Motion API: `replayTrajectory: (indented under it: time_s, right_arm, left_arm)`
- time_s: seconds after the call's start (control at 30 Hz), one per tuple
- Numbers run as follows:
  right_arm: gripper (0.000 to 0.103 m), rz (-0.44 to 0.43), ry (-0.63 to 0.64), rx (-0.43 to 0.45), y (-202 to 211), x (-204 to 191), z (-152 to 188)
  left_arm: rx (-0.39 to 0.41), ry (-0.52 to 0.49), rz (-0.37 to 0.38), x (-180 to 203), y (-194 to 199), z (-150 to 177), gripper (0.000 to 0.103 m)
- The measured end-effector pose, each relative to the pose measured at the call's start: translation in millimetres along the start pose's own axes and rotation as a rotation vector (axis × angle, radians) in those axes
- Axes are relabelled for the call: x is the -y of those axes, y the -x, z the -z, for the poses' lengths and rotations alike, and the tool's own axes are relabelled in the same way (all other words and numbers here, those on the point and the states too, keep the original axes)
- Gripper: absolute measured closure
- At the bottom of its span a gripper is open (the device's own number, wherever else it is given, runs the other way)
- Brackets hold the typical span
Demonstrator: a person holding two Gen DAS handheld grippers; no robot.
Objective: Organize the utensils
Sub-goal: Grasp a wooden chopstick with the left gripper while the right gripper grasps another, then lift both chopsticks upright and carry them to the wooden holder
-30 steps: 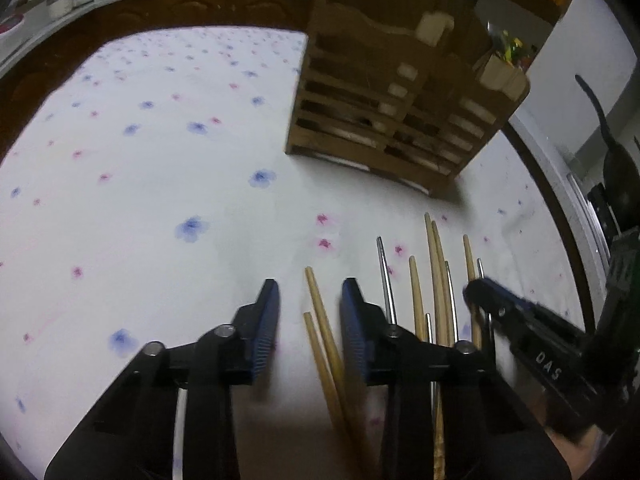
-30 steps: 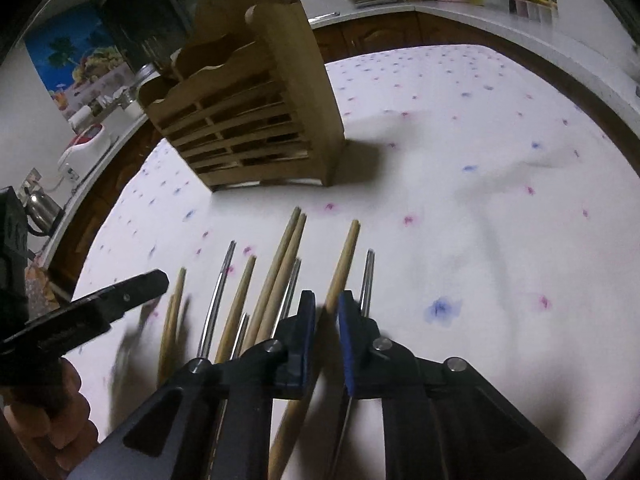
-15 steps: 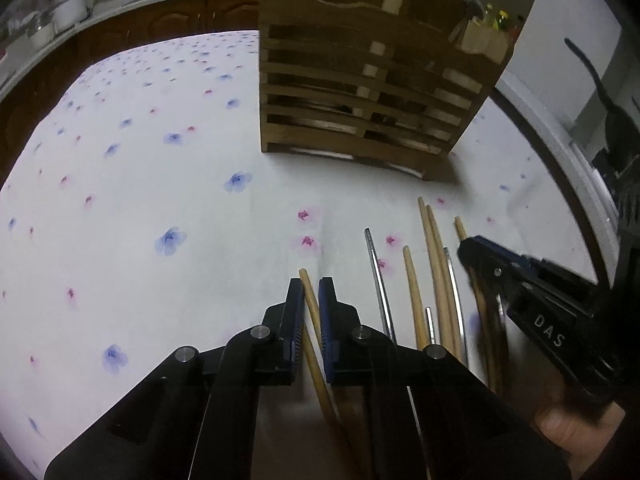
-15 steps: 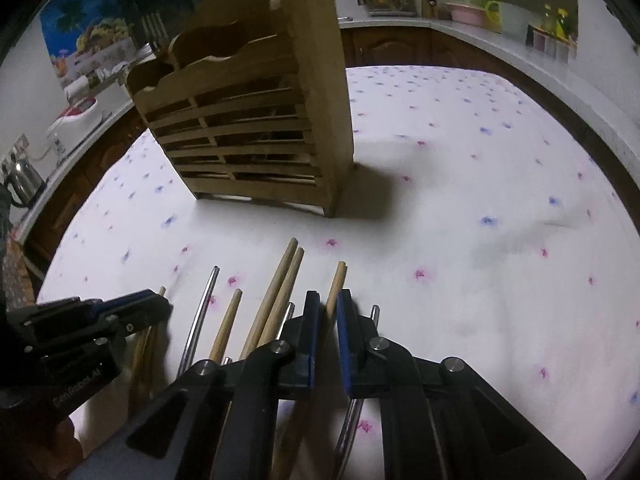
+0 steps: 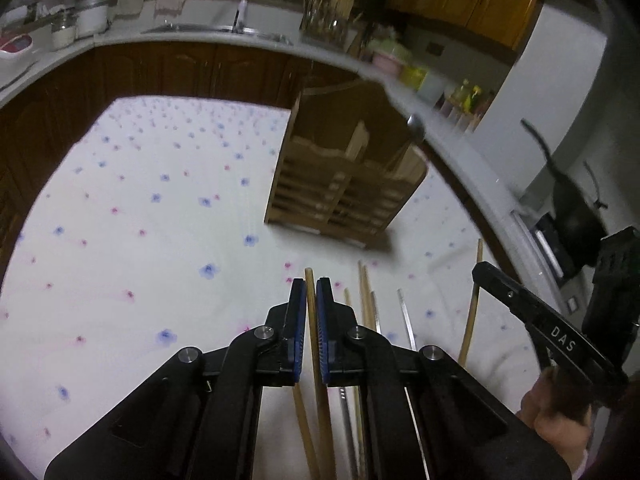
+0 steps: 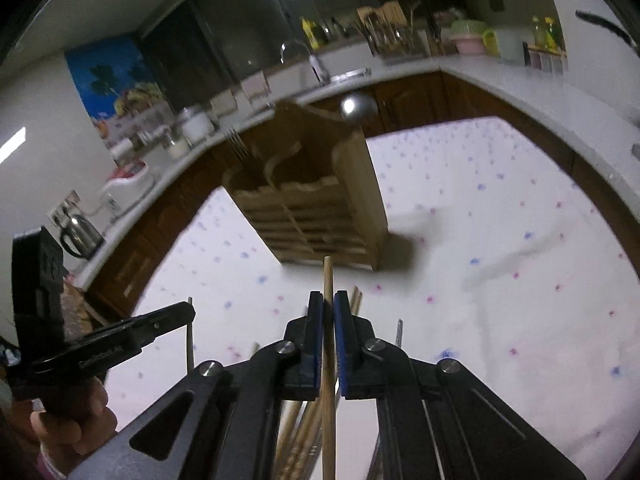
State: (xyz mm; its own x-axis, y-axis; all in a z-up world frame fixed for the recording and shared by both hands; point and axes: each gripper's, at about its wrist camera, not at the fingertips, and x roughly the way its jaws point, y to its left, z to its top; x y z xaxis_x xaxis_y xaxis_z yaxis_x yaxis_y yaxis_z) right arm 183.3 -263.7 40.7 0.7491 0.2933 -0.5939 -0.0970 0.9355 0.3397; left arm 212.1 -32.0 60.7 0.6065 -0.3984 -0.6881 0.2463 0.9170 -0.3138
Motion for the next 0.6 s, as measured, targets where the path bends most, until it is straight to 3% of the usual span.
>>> replayTrajectory:
  time_s: [0.33, 0.6]
  right_arm:
    - [0.098, -0.036, 0.024, 0.143, 55, -17, -19]
    - [0.098, -0.034, 0.041, 0.211, 77, -23, -31]
  left_arm:
    - [0.126, 0.001, 0.035, 4, 64, -10, 0.099]
    - [0.186, 0.002, 0.033, 2, 86, -15, 0.099]
